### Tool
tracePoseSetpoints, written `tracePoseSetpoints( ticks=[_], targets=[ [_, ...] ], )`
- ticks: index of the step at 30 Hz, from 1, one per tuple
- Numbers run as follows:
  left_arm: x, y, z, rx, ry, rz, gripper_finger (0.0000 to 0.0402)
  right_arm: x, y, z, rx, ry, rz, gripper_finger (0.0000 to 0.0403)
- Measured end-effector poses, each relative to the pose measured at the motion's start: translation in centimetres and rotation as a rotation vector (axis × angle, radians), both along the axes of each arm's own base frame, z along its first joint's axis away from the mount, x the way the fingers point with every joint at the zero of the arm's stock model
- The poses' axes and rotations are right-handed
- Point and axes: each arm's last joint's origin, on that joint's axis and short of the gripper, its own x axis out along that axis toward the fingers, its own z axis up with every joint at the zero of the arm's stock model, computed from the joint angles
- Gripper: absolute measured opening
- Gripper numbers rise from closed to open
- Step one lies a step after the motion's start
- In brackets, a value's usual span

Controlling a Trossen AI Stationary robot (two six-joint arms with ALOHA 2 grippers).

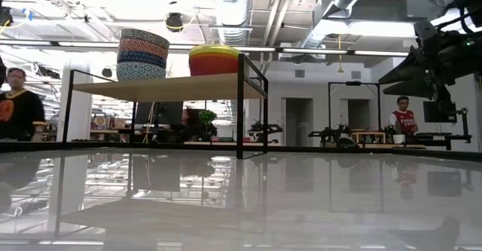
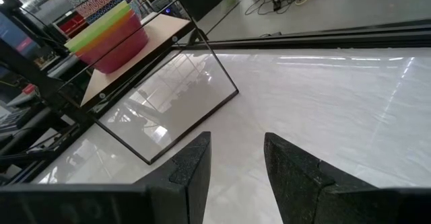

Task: Place and stack bowls onto a shelf
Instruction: Return to Home Position

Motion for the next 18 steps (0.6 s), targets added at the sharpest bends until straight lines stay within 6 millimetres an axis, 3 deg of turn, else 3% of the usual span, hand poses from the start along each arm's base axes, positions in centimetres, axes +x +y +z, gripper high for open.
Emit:
tracePoseSetpoints(
  ticks=[6, 13, 18],
  targets=[
    [-3.4, -2.4, 4.4, 0.002, -0.234, -0.045, 0.0099, 0.0, 0.0, 0.0, 0.000, -0.001, 0.001, 0.0164],
    [-6.6, -4.6, 6.4, -0.042, -0.316, -0.062, 0.0099, 0.3, 0.2, 0.5, 0.103, -0.116, 0.066, 0.0164],
    [-7.9, -5.8, 7.7, -0.056, -0.400, -0.162, 0.0099, 0.6, 0.9, 4.2, -0.120, -0.411, 0.350, 0.0164]
  ],
)
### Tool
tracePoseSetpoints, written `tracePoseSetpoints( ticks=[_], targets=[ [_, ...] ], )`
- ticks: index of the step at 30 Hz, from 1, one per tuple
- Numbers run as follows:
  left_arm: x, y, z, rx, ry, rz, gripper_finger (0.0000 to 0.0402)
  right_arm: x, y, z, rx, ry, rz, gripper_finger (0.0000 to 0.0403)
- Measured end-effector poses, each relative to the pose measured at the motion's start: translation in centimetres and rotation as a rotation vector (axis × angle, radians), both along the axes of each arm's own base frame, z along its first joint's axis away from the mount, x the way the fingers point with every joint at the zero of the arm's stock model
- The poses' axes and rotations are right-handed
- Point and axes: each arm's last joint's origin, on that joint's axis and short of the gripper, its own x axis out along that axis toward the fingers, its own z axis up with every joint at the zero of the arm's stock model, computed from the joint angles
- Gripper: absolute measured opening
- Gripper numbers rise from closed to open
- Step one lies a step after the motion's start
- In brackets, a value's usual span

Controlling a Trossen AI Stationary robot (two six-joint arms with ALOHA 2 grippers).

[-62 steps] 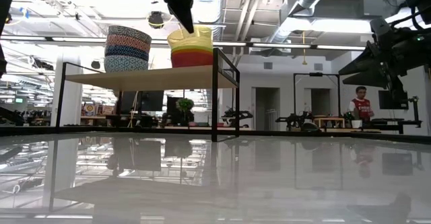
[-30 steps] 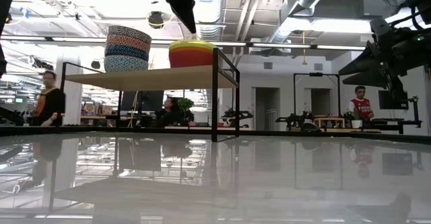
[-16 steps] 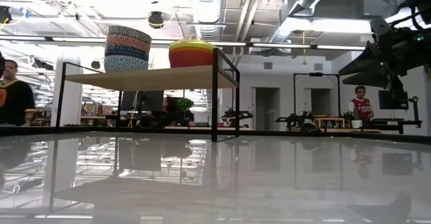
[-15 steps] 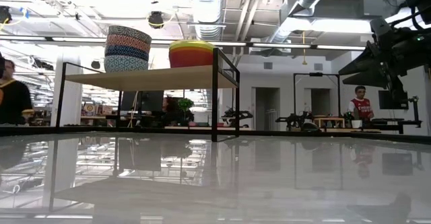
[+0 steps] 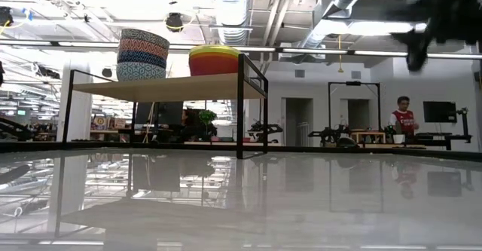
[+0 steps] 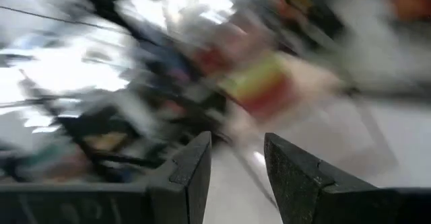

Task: Place and stack bowls onto a shelf
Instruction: Return to Home Position

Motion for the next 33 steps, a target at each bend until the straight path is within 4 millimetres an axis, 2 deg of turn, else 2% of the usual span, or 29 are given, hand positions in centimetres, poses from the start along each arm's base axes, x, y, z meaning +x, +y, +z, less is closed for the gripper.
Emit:
tracePoseSetpoints(
  ticks=[4, 7, 11, 15, 18, 21, 26, 30, 33],
  targets=[
    [-1.8, -0.3, 1.0, 0.026, -0.048, -0.005, 0.0099, -1.0, 0.2, 3.1, -0.112, -0.185, 0.028, 0.0164],
    [-3.8, -0.3, 1.4, 0.033, -0.091, 0.025, 0.0099, -2.5, 0.4, 5.8, -0.159, -0.205, 0.008, 0.0164],
    [-5.9, -0.4, 0.5, 0.030, -0.169, 0.034, 0.0099, -4.9, 0.7, 9.2, -0.237, -0.173, -0.014, 0.0164],
    [-6.8, -0.4, -2.9, -0.004, -0.209, 0.056, 0.0099, -7.2, 1.0, 11.5, -0.333, -0.138, -0.042, 0.0164],
    [-7.4, -0.4, -6.1, -0.036, -0.252, 0.063, 0.0099, -8.4, 1.1, 12.3, -0.385, -0.097, -0.052, 0.0164],
    [-8.0, -0.4, -9.2, -0.077, -0.297, 0.067, 0.0099, -8.4, 1.2, 12.1, -0.406, -0.056, -0.043, 0.0164],
    [-9.4, -0.4, -14.1, -0.133, -0.340, 0.073, 0.0099, -8.0, 1.4, 11.7, -0.457, -0.046, 0.073, 0.0164],
    [-10.7, -0.4, -17.3, -0.190, -0.377, 0.079, 0.0099, -8.0, 1.4, 11.5, -0.469, -0.029, 0.091, 0.0164],
    [-11.7, -0.5, -18.9, -0.214, -0.428, 0.067, 0.0099, -7.9, 1.4, 11.2, -0.474, 0.002, 0.107, 0.0164]
  ],
)
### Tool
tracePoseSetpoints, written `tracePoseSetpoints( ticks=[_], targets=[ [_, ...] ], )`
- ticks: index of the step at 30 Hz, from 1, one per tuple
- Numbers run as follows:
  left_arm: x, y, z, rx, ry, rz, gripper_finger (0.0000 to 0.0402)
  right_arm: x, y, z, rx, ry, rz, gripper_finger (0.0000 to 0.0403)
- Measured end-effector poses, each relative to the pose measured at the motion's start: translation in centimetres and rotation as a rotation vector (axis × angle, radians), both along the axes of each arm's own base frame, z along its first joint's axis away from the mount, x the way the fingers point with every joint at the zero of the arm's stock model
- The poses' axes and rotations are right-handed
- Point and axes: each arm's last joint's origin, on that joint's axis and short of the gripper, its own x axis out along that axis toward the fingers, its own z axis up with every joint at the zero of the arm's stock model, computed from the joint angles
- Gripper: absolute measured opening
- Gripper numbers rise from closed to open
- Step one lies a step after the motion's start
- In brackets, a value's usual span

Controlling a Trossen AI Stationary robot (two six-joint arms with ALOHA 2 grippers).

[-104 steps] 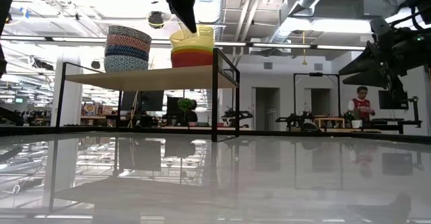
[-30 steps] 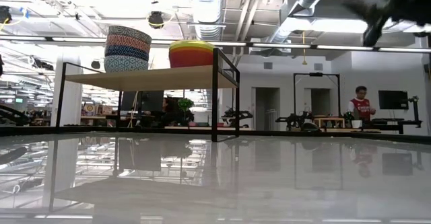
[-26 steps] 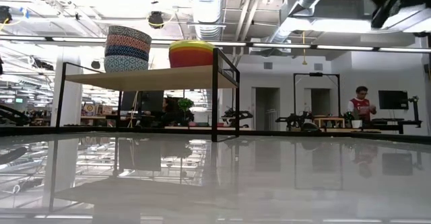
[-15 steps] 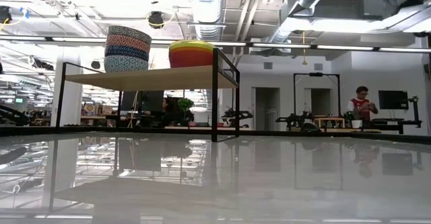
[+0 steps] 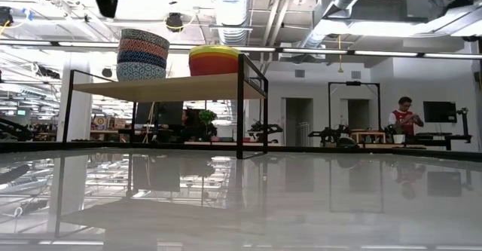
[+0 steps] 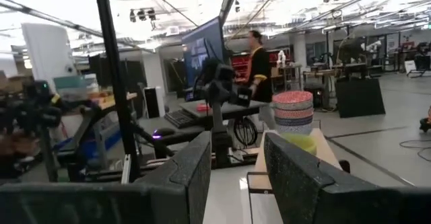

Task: Place and stack bowls onto a shelf
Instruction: Return to Home Position

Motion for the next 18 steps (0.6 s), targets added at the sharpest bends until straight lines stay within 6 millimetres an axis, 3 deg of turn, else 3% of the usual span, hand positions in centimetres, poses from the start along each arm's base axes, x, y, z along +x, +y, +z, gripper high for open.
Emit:
tracePoseSetpoints(
  ticks=[7, 18],
  targets=[
    [-1.8, -0.1, -2.9, -0.009, -0.038, 0.018, 0.0099, 0.7, 0.0, -0.5, 0.006, -0.012, 0.023, 0.0164],
    [-2.4, 0.0, -7.0, -0.074, -0.025, 0.037, 0.0099, 4.6, -0.3, -5.0, 0.103, 0.012, 0.043, 0.0164]
  ],
)
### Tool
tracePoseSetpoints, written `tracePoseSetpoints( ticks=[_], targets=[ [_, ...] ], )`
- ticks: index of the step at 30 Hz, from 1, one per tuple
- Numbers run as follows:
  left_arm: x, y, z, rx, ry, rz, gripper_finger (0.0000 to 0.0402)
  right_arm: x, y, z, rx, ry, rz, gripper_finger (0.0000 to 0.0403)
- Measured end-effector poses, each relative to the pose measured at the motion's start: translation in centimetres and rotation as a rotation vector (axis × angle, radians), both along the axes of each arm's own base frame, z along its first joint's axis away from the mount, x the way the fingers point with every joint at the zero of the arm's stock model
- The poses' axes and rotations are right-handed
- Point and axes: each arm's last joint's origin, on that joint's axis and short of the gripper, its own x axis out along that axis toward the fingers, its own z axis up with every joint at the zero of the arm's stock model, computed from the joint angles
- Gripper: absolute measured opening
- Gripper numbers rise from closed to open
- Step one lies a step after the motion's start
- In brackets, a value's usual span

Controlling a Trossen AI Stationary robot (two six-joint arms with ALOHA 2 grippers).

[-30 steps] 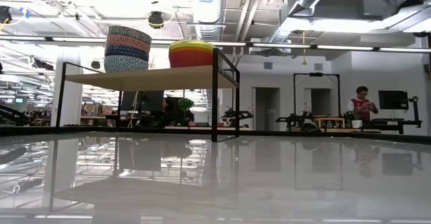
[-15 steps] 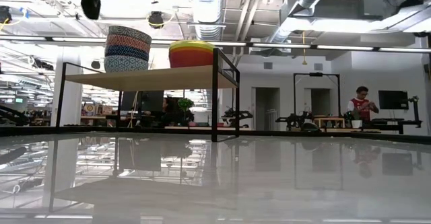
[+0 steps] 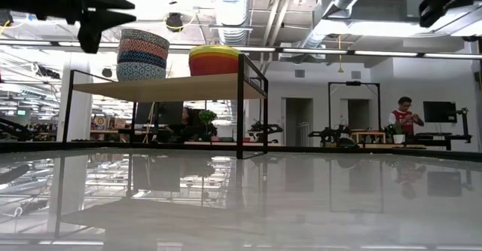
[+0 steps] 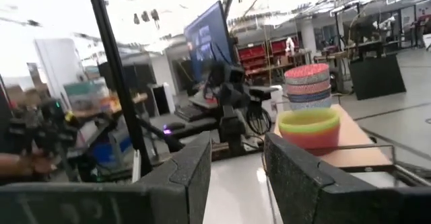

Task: Place and stack bowls onto a shelf
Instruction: Return to Home Position

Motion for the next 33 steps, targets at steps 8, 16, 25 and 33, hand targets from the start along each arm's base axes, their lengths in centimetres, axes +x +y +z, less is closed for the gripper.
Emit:
tracePoseSetpoints(
  ticks=[8, 16, 25, 33],
  targets=[
    [0.5, 0.0, -2.5, -0.050, 0.030, -0.011, 0.0099, 2.2, -0.1, -3.6, 0.065, 0.015, 0.015, 0.0164],
    [0.9, 0.0, -5.1, -0.067, 0.044, -0.007, 0.0099, 3.4, -0.1, -6.3, 0.135, -0.030, 0.058, 0.0164],
    [1.1, 0.0, -7.4, -0.093, 0.036, -0.008, 0.0099, 4.1, -0.2, -8.7, 0.157, -0.010, 0.063, 0.0164],
    [1.1, 0.1, -7.5, -0.082, 0.053, 0.029, 0.0099, 4.3, -0.4, -9.6, 0.149, 0.081, 0.025, 0.0164]
  ],
)
